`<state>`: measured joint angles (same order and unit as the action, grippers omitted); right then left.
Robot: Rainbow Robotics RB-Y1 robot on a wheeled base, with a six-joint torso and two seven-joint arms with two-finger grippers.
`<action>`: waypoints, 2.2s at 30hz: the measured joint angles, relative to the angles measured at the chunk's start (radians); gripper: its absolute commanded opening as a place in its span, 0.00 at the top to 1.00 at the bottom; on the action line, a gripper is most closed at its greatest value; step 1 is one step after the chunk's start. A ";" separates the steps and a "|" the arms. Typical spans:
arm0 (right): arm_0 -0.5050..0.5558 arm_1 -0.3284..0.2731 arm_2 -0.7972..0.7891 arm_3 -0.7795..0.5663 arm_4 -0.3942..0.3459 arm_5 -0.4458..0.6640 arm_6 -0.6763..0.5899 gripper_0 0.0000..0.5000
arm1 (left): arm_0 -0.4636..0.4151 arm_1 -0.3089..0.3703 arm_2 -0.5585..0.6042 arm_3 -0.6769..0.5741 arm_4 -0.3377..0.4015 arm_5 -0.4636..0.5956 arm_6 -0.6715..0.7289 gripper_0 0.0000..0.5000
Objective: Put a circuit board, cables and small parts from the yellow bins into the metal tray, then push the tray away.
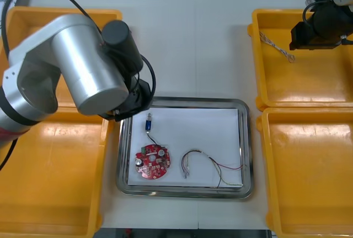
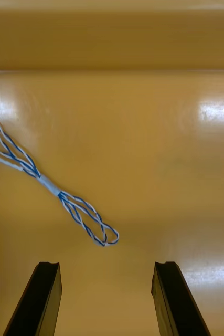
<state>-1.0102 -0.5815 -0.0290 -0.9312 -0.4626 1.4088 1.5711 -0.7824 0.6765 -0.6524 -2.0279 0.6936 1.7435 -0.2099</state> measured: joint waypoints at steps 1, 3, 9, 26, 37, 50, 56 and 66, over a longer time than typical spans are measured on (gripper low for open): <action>-0.005 0.002 0.000 0.016 0.001 -0.016 0.000 0.00 | -0.005 0.007 0.019 0.001 0.015 0.003 -0.012 0.00; -0.016 0.007 0.000 0.046 0.001 -0.047 0.000 0.00 | -0.014 0.022 0.057 0.008 0.043 0.006 -0.055 0.00; -0.050 0.020 0.000 0.133 0.005 -0.090 0.000 0.00 | -0.049 0.058 0.147 0.114 0.103 0.008 -0.307 0.00; -0.113 0.030 0.000 0.348 -0.002 -0.200 0.053 0.00 | -0.183 0.073 0.256 0.536 0.124 -0.056 -0.496 0.00; -0.111 0.038 0.000 0.365 -0.068 -0.203 0.053 0.00 | -0.243 0.072 0.259 0.771 0.101 -0.212 -0.765 0.00; -0.098 0.038 0.020 0.365 -0.071 -0.215 0.053 0.00 | -0.291 0.011 0.260 0.986 0.025 -0.366 -0.765 0.00; -0.082 0.038 0.032 0.365 -0.080 -0.257 0.053 0.00 | -0.295 -0.033 0.260 1.034 -0.010 -0.398 -0.765 0.00; -0.080 0.035 0.032 0.363 -0.096 -0.273 0.054 1.00 | -0.300 -0.091 0.260 1.126 -0.065 -0.459 -0.767 0.00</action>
<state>-1.0900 -0.5462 0.0031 -0.5682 -0.5581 1.1353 1.6254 -1.0820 0.5854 -0.3921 -0.9021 0.6283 1.2849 -0.9770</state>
